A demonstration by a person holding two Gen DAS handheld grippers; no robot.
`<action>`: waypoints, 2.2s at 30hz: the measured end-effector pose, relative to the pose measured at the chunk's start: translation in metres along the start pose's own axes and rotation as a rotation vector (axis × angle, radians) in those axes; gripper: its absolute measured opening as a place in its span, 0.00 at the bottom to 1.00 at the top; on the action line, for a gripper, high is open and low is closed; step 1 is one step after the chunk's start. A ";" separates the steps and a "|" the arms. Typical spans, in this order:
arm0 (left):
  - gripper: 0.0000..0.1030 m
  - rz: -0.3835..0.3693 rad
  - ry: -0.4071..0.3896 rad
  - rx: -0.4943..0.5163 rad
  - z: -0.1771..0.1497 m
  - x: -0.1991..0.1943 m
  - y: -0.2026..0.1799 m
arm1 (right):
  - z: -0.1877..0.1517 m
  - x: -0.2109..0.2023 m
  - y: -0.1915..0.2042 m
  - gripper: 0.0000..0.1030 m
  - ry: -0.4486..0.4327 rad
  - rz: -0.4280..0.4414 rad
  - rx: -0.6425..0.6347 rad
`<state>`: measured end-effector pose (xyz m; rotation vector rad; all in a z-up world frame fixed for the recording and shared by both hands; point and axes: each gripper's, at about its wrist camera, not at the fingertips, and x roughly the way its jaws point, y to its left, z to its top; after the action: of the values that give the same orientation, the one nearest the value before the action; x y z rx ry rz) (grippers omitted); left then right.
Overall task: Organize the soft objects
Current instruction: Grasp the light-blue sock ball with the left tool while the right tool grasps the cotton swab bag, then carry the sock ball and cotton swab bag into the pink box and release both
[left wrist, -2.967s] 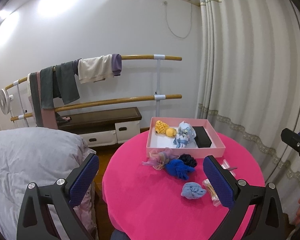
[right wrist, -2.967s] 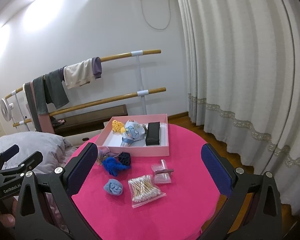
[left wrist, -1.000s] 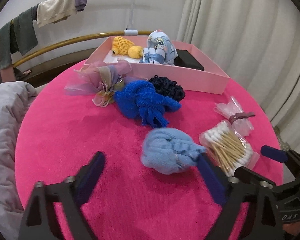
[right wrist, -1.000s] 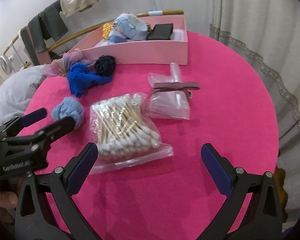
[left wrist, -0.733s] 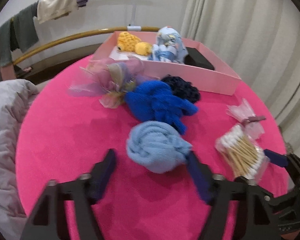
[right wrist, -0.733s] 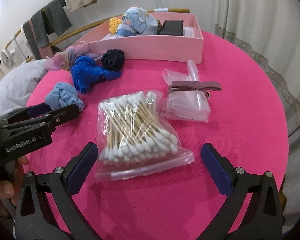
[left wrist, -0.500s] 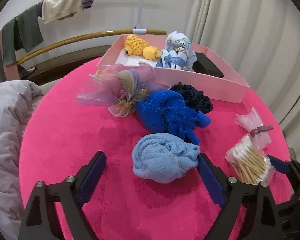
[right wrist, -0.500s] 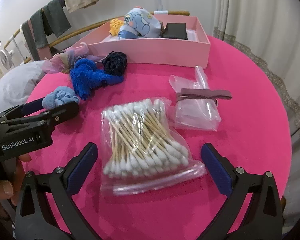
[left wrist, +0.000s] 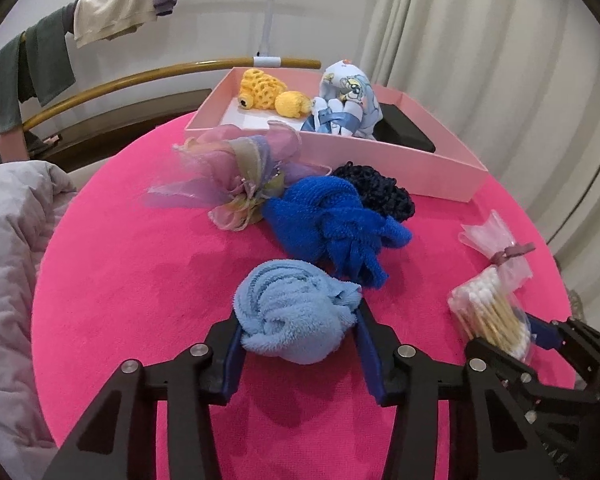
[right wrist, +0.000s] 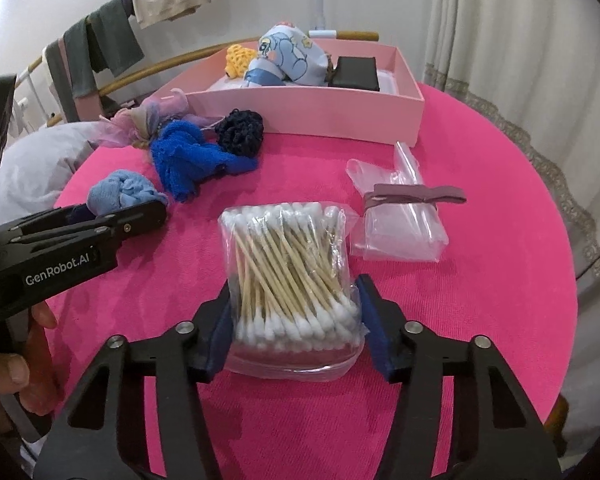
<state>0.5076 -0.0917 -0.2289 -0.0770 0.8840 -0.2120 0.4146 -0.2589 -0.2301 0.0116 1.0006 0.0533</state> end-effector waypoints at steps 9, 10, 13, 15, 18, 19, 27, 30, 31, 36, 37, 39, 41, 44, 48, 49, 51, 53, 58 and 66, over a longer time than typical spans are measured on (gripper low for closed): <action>0.44 0.064 -0.037 0.033 -0.020 -0.049 -0.004 | -0.010 -0.018 0.001 0.49 -0.005 0.048 0.018; 0.44 0.070 -0.044 0.039 -0.022 -0.056 -0.006 | -0.010 -0.022 0.001 0.49 -0.013 0.053 0.020; 0.44 0.090 -0.072 0.054 -0.027 -0.080 -0.013 | -0.010 -0.035 0.001 0.49 -0.040 0.056 0.023; 0.44 0.092 -0.090 0.060 -0.029 -0.094 -0.016 | -0.008 -0.046 0.001 0.49 -0.063 0.060 0.028; 0.44 0.091 -0.119 0.067 -0.032 -0.117 -0.023 | -0.007 -0.062 0.002 0.49 -0.095 0.072 0.037; 0.44 0.092 -0.127 0.067 -0.033 -0.125 -0.025 | -0.006 -0.066 0.003 0.49 -0.104 0.074 0.038; 0.44 0.093 -0.186 0.070 -0.036 -0.178 -0.033 | 0.007 -0.103 0.002 0.49 -0.191 0.119 0.058; 0.44 0.103 -0.208 0.075 -0.034 -0.192 -0.036 | 0.014 -0.111 0.002 0.49 -0.215 0.133 0.059; 0.44 0.106 -0.216 0.075 -0.033 -0.197 -0.037 | 0.015 -0.113 0.003 0.49 -0.221 0.136 0.059; 0.44 0.115 -0.248 0.072 -0.027 -0.214 -0.040 | 0.025 -0.122 0.006 0.49 -0.251 0.146 0.052; 0.44 0.116 -0.253 0.073 -0.027 -0.217 -0.041 | 0.028 -0.123 0.006 0.49 -0.256 0.150 0.051; 0.44 0.120 -0.262 0.073 -0.025 -0.220 -0.042 | 0.031 -0.125 0.007 0.49 -0.265 0.148 0.049; 0.44 0.119 -0.269 0.072 -0.022 -0.223 -0.043 | 0.034 -0.127 0.007 0.49 -0.269 0.149 0.049; 0.44 0.119 -0.278 0.071 -0.017 -0.224 -0.043 | 0.040 -0.127 0.008 0.49 -0.276 0.151 0.048; 0.44 0.118 -0.285 0.064 -0.008 -0.221 -0.042 | 0.047 -0.127 0.006 0.49 -0.280 0.153 0.044; 0.44 0.117 -0.287 0.062 -0.006 -0.220 -0.041 | 0.047 -0.127 0.005 0.49 -0.282 0.154 0.044; 0.44 0.116 -0.290 0.054 0.000 -0.218 -0.038 | 0.051 -0.127 0.004 0.49 -0.286 0.153 0.041; 0.44 0.117 -0.293 0.046 0.008 -0.213 -0.035 | 0.055 -0.125 0.004 0.49 -0.290 0.155 0.039; 0.44 0.123 -0.306 0.020 0.032 -0.198 -0.028 | 0.077 -0.120 0.002 0.49 -0.302 0.151 0.030; 0.45 0.100 -0.319 -0.011 0.094 -0.158 -0.011 | 0.135 -0.099 -0.015 0.50 -0.320 0.151 0.052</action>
<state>0.4812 -0.0704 -0.0475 -0.0738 0.5695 -0.0978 0.4755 -0.2763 -0.0743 0.1390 0.6798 0.1591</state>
